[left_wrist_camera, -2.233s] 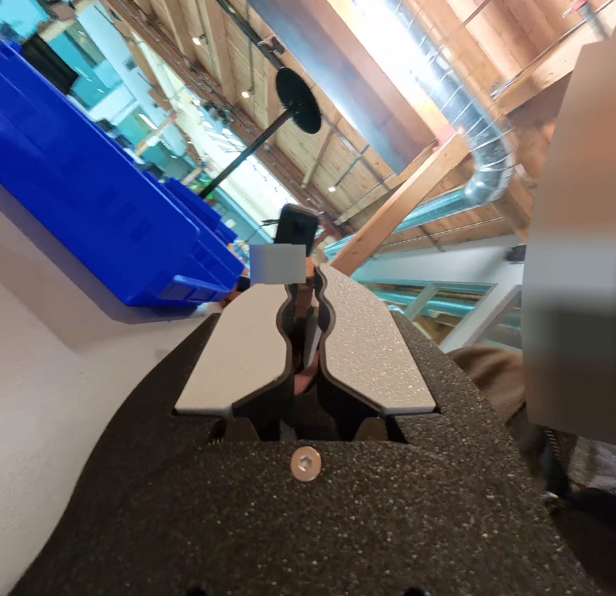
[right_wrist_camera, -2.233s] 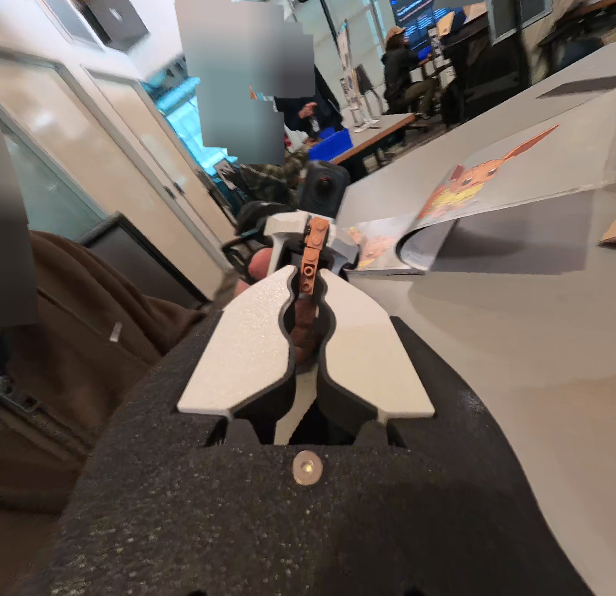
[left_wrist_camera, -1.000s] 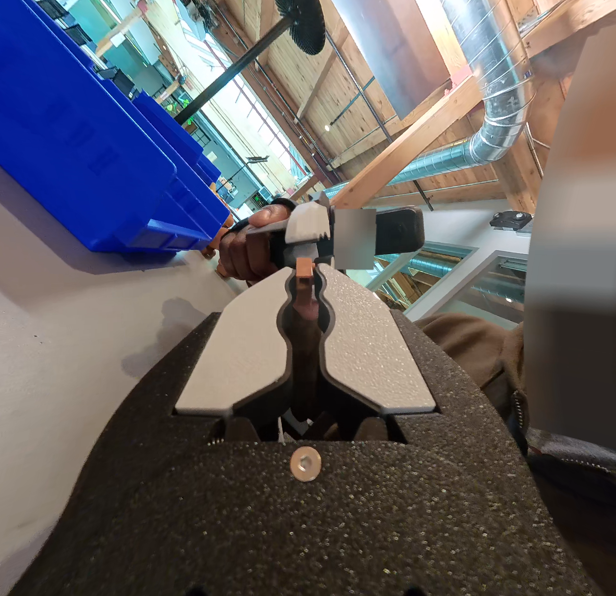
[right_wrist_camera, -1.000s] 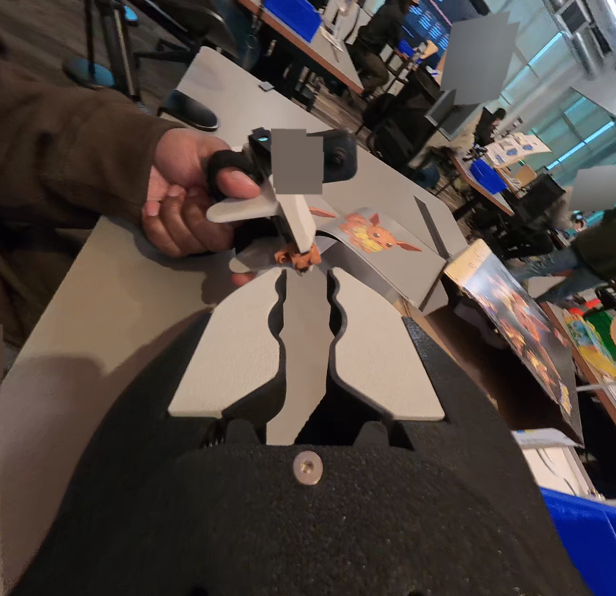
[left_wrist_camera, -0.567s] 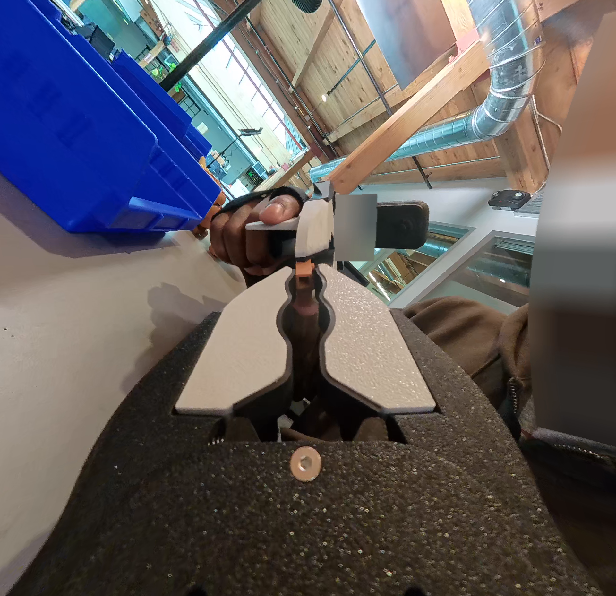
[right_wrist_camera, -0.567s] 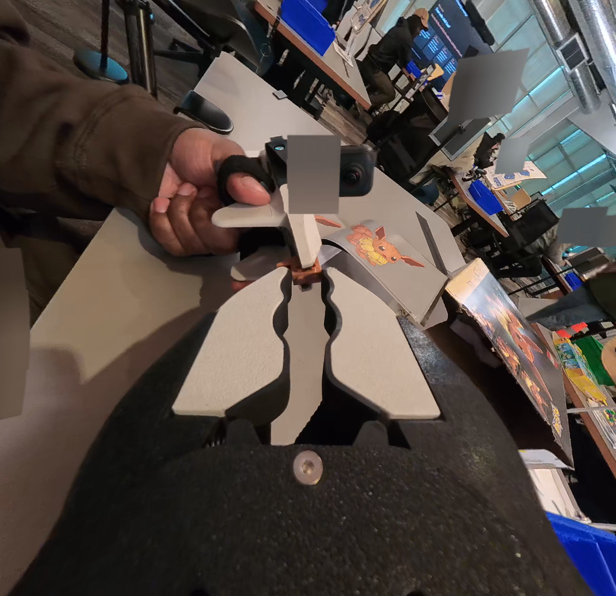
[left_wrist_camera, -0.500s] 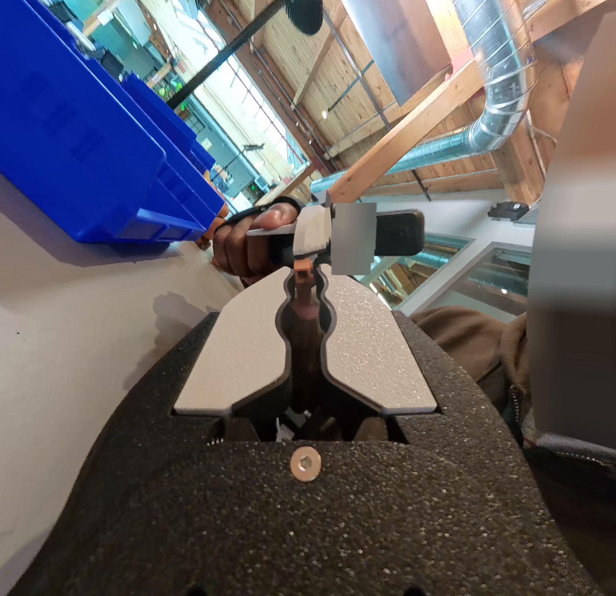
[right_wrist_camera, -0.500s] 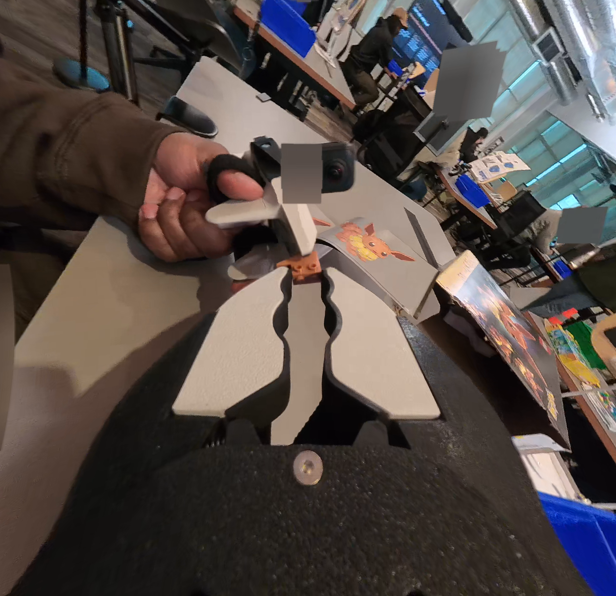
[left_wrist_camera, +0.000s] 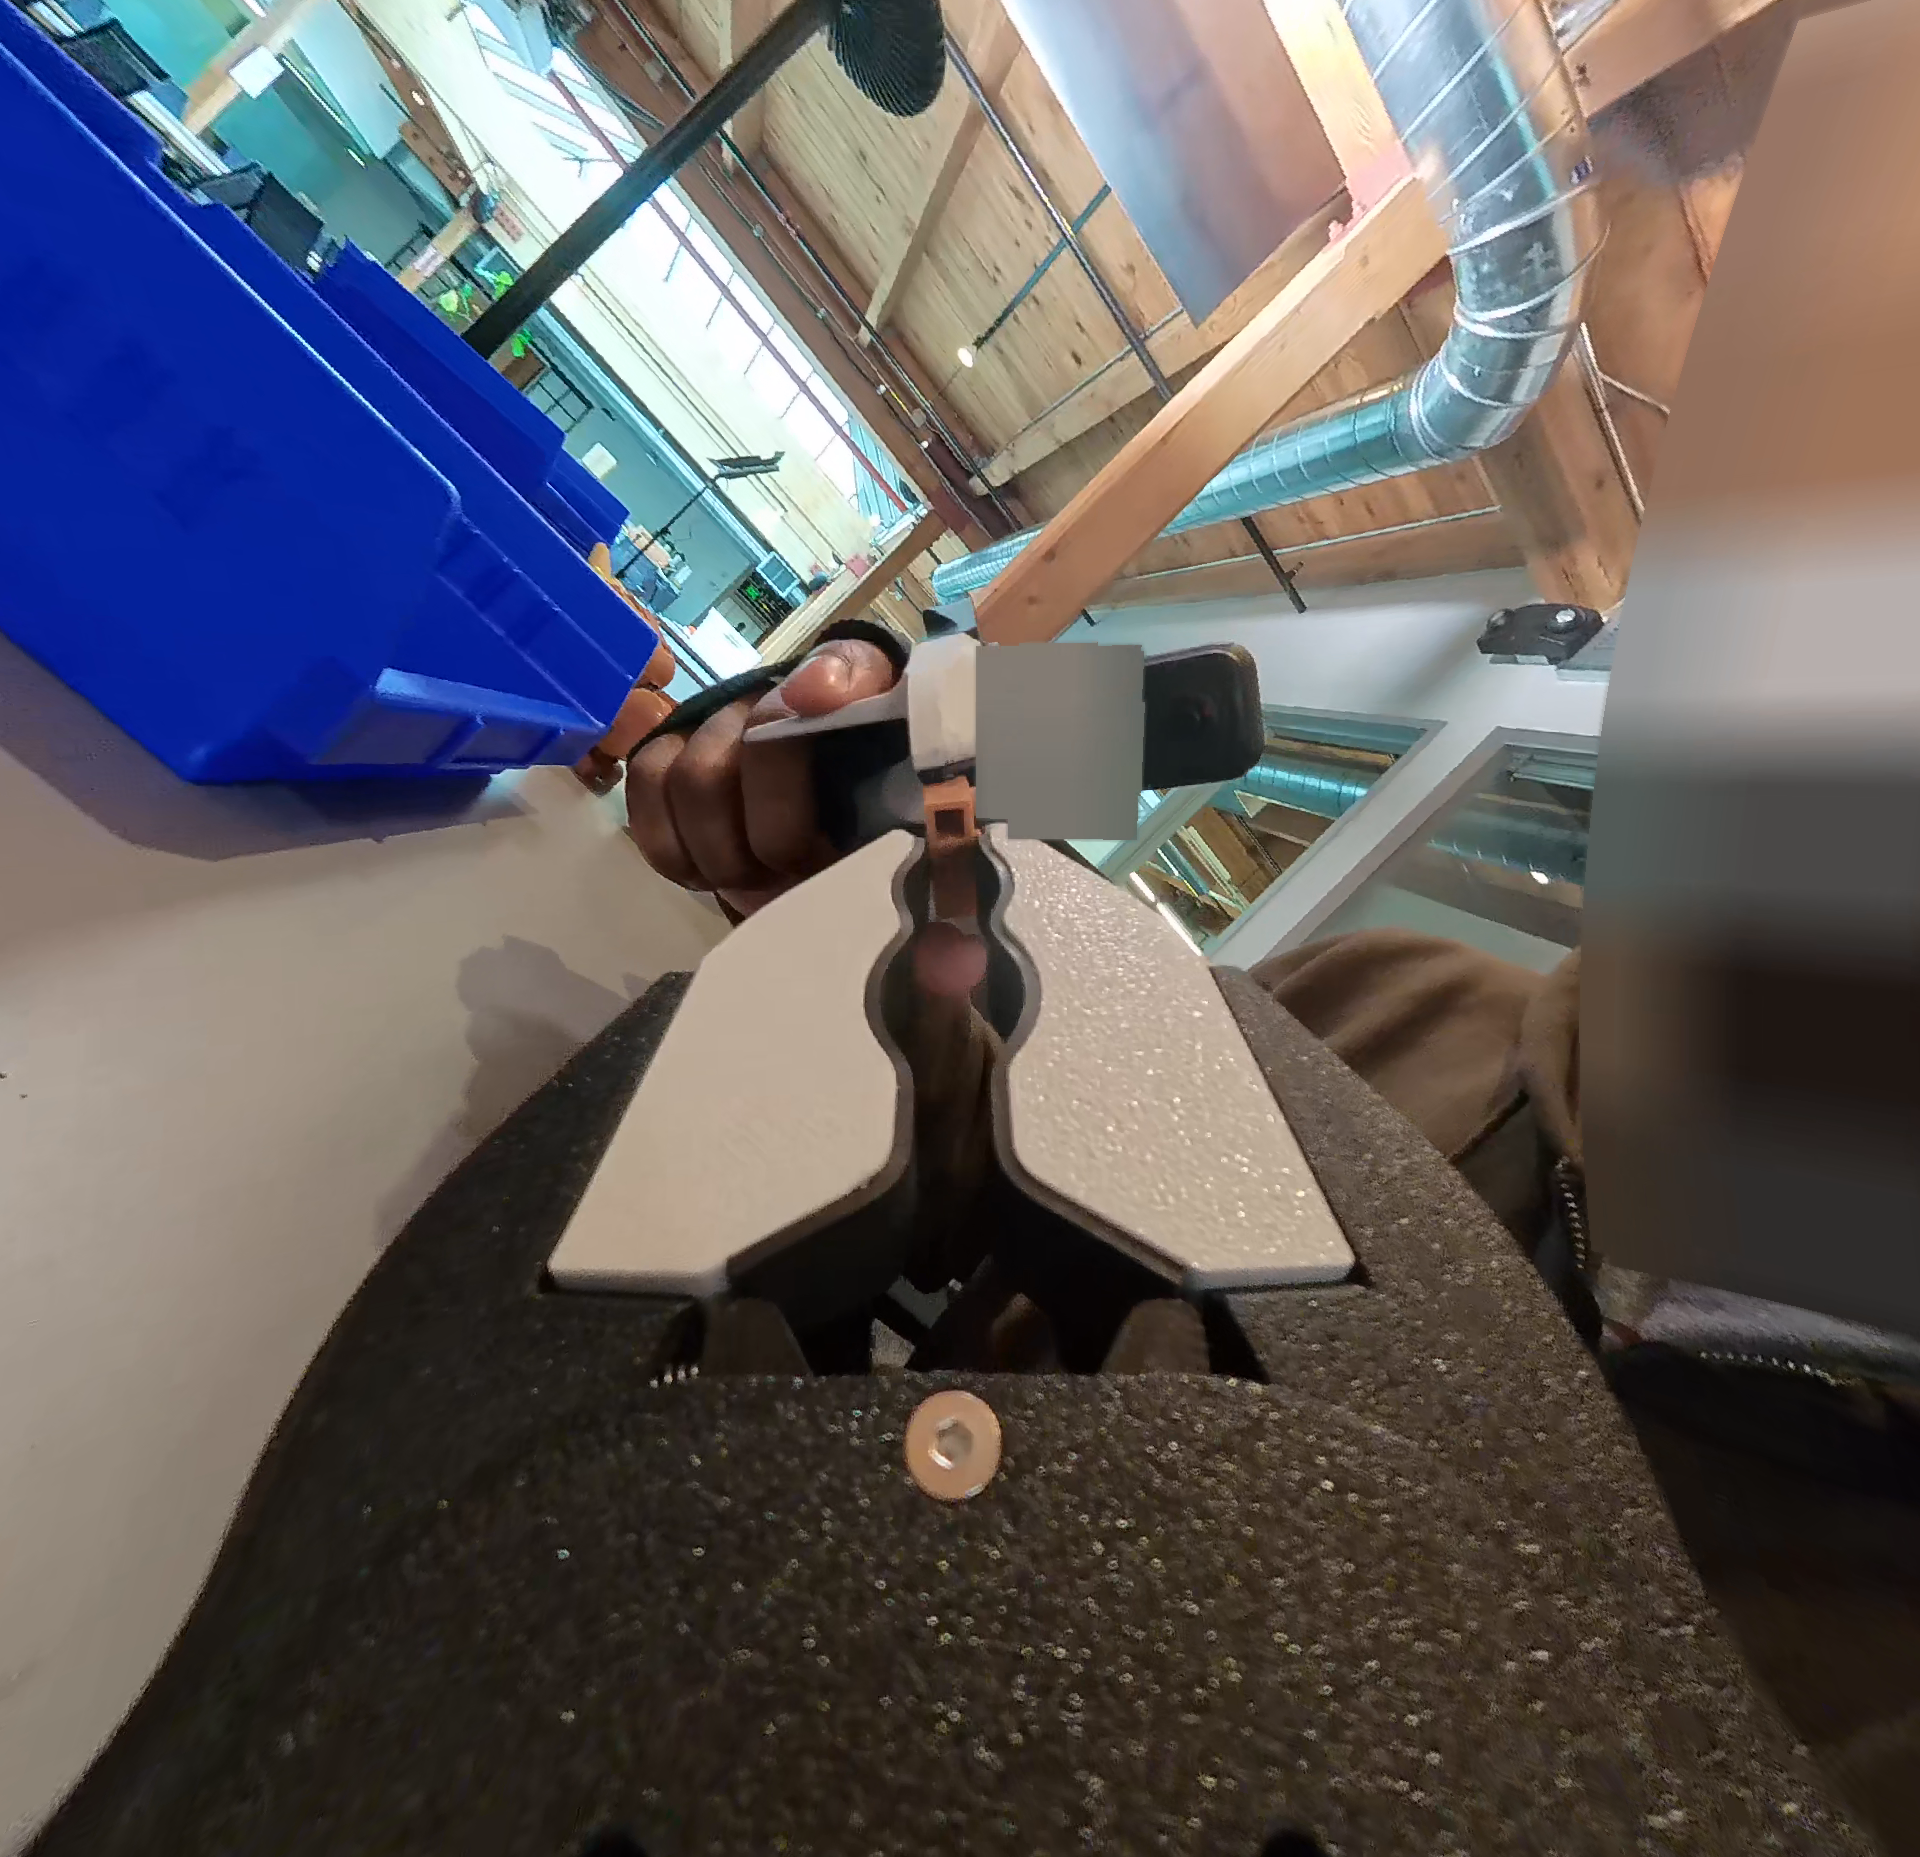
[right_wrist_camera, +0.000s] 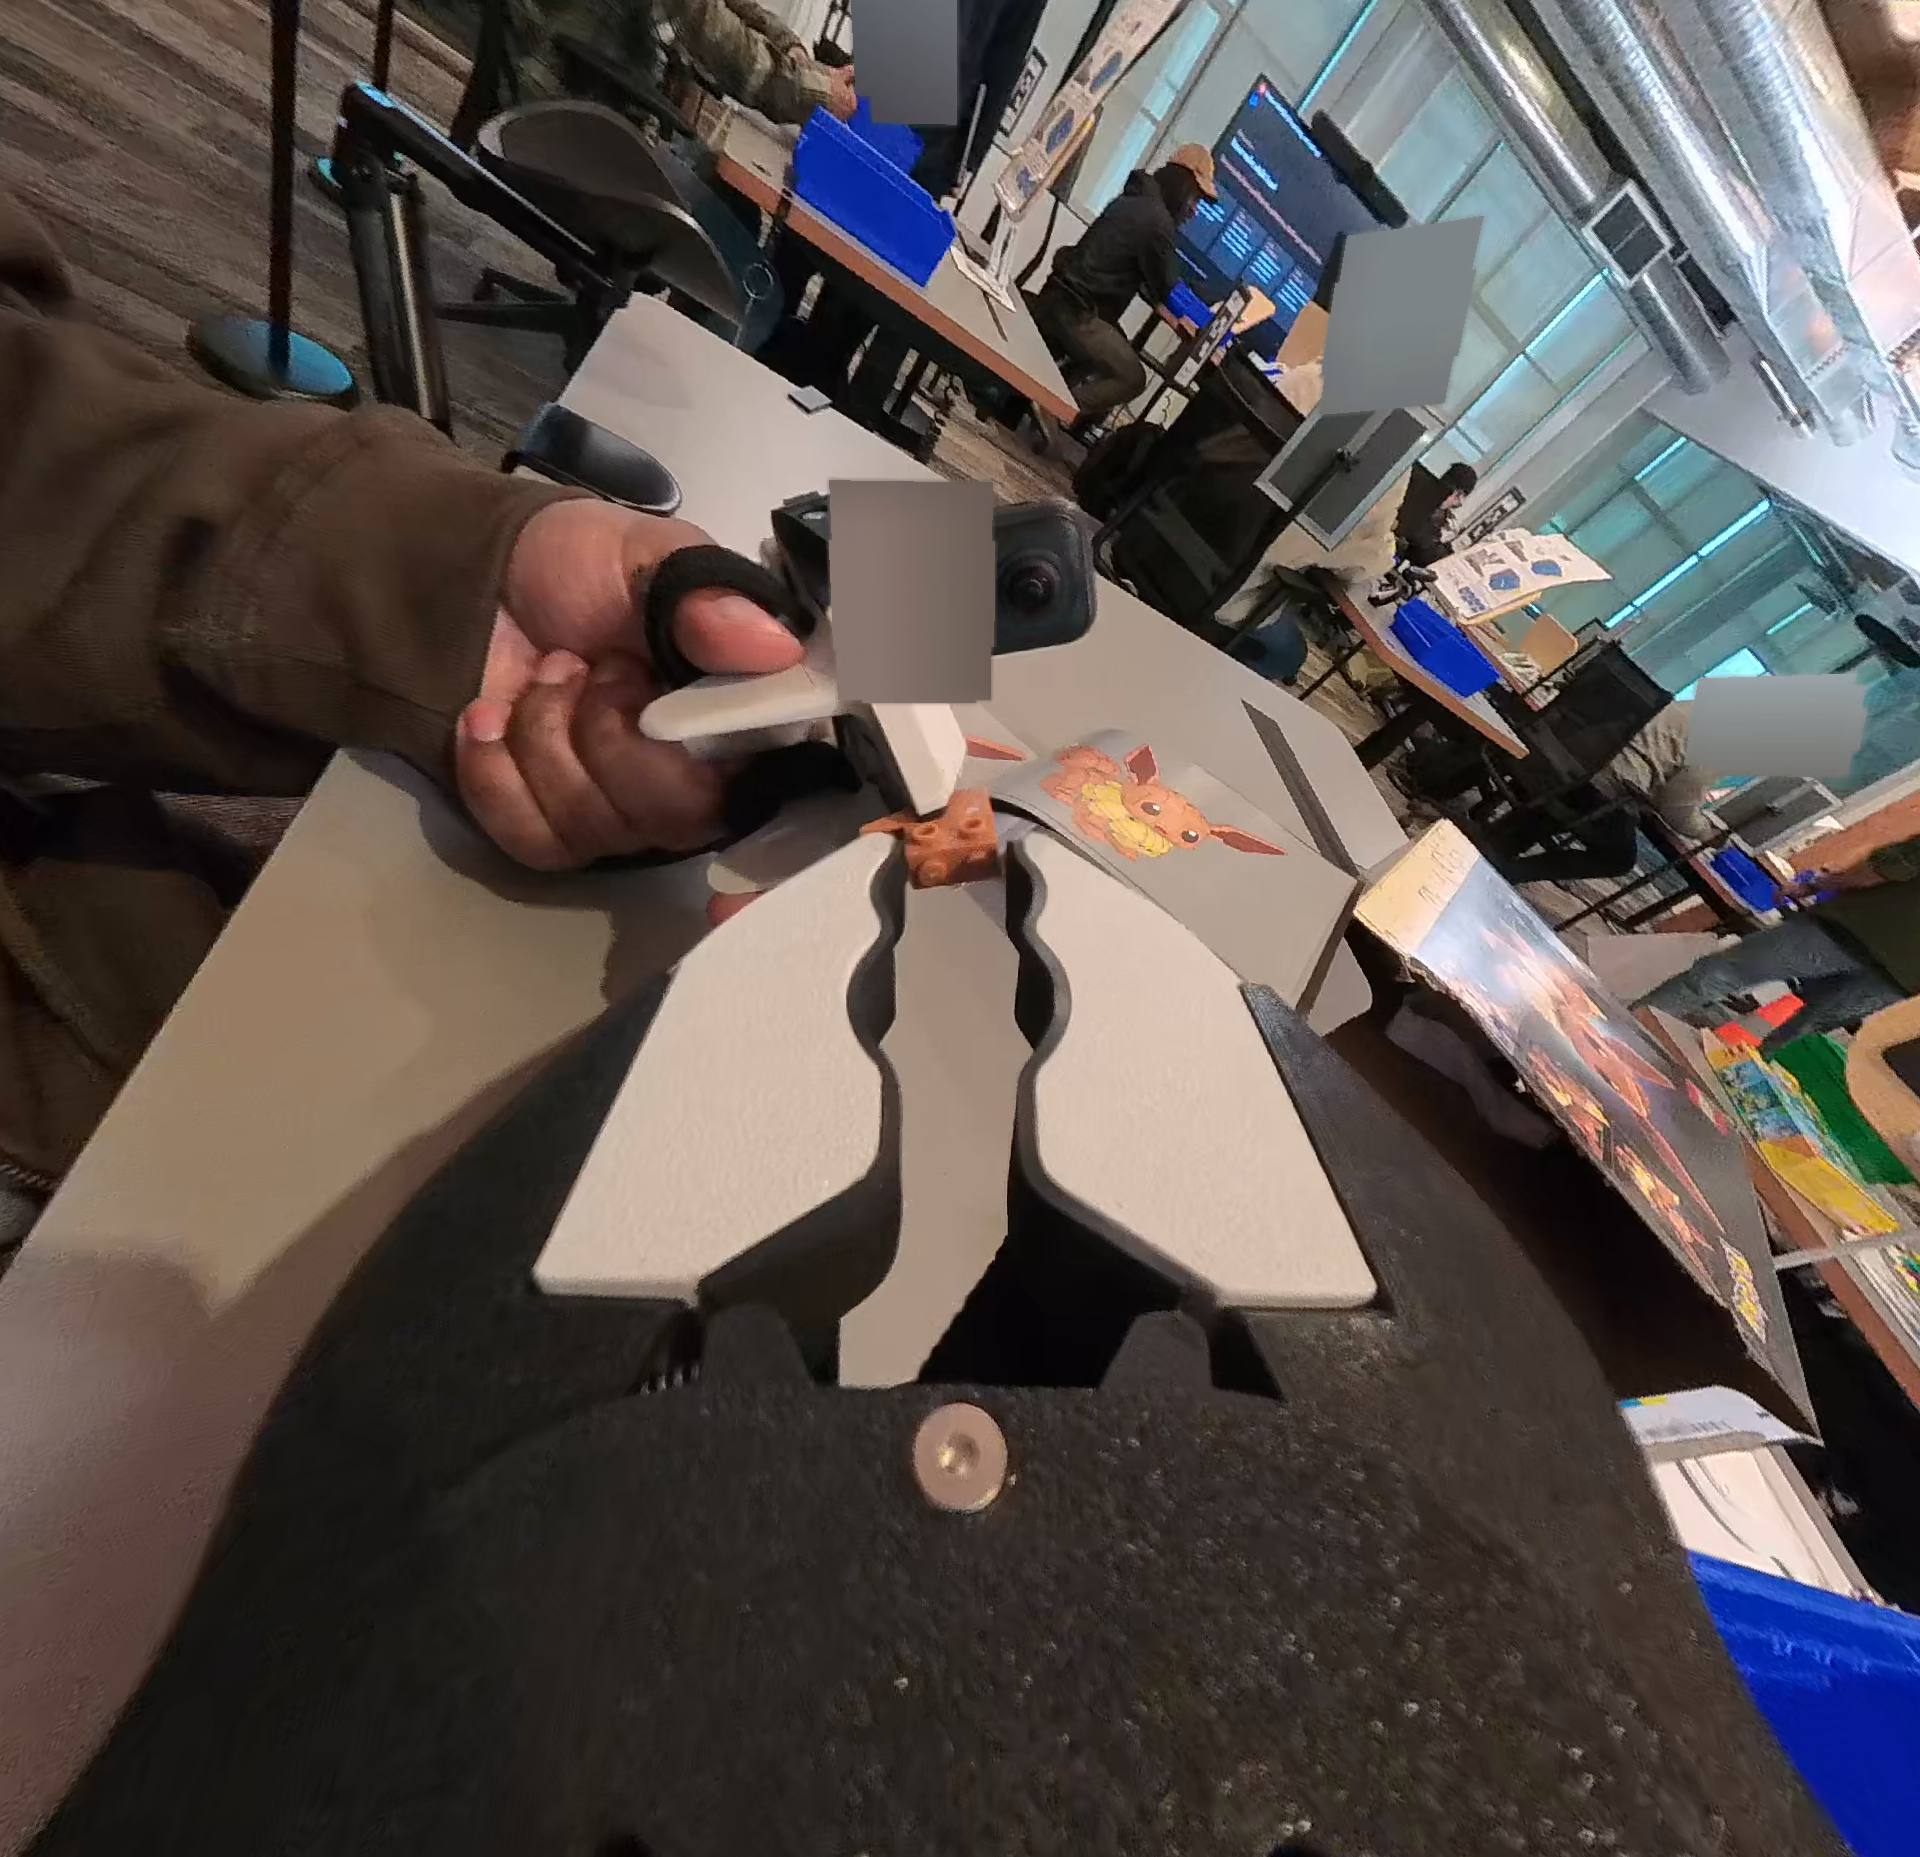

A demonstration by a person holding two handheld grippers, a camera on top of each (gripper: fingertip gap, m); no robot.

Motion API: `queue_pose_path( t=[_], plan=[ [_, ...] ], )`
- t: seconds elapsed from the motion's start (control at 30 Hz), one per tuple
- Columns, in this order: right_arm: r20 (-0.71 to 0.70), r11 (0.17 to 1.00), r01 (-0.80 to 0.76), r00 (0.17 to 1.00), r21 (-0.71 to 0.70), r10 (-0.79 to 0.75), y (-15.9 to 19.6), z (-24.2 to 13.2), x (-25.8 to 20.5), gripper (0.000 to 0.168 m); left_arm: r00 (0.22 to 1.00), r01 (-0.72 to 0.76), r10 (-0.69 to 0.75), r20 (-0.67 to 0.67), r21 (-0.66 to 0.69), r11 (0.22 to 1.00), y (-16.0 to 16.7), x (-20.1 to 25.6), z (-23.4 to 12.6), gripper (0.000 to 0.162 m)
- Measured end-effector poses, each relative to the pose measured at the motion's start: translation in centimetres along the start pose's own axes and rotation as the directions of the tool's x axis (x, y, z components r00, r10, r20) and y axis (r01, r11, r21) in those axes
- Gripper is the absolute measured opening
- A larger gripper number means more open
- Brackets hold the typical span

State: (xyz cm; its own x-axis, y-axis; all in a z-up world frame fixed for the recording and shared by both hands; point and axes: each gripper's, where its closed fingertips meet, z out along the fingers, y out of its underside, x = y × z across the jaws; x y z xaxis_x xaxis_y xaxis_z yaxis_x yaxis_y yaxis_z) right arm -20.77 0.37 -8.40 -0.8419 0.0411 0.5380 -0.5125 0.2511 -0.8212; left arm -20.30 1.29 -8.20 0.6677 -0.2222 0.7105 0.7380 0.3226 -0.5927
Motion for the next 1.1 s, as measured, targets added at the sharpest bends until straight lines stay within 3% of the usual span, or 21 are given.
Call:
queue_pose_path(
  t=[0.37,0.57,0.97,1.03,1.1],
  plan=[
    [0.054,0.999,0.038,0.998,-0.034,-0.036,0.1,-0.2,-0.7,0.016,1.0,-0.023,0.024,0.019,-0.057,0.998,0.7,0.0,0.2,0.008],
    [0.065,0.995,-0.103,0.992,-0.012,0.104,0.4,-0.1,-0.5,0.016,0.97,-0.207,0.216,0.114,-0.089,0.974,0.5,-0.4,0.0,0.008],
    [0.11,0.944,-0.327,0.941,0.037,0.321,0.6,-0.2,-0.4,0.016,0.94,-0.288,0.302,0.162,-0.105,0.952,0.4,-0.6,0.1,0.009],
    [0.104,0.945,-0.325,0.942,0.039,0.32,0.7,-0.3,-0.5,0.016,0.928,-0.312,0.329,0.177,-0.118,0.943,0.5,-0.7,0.2,0.009],
    [0.055,0.974,-0.226,0.973,0.016,0.225,0.9,-0.3,-0.5,0.016,0.939,-0.278,0.295,0.178,-0.113,0.954,0.5,-0.9,0.1,0.009]
  ],
)
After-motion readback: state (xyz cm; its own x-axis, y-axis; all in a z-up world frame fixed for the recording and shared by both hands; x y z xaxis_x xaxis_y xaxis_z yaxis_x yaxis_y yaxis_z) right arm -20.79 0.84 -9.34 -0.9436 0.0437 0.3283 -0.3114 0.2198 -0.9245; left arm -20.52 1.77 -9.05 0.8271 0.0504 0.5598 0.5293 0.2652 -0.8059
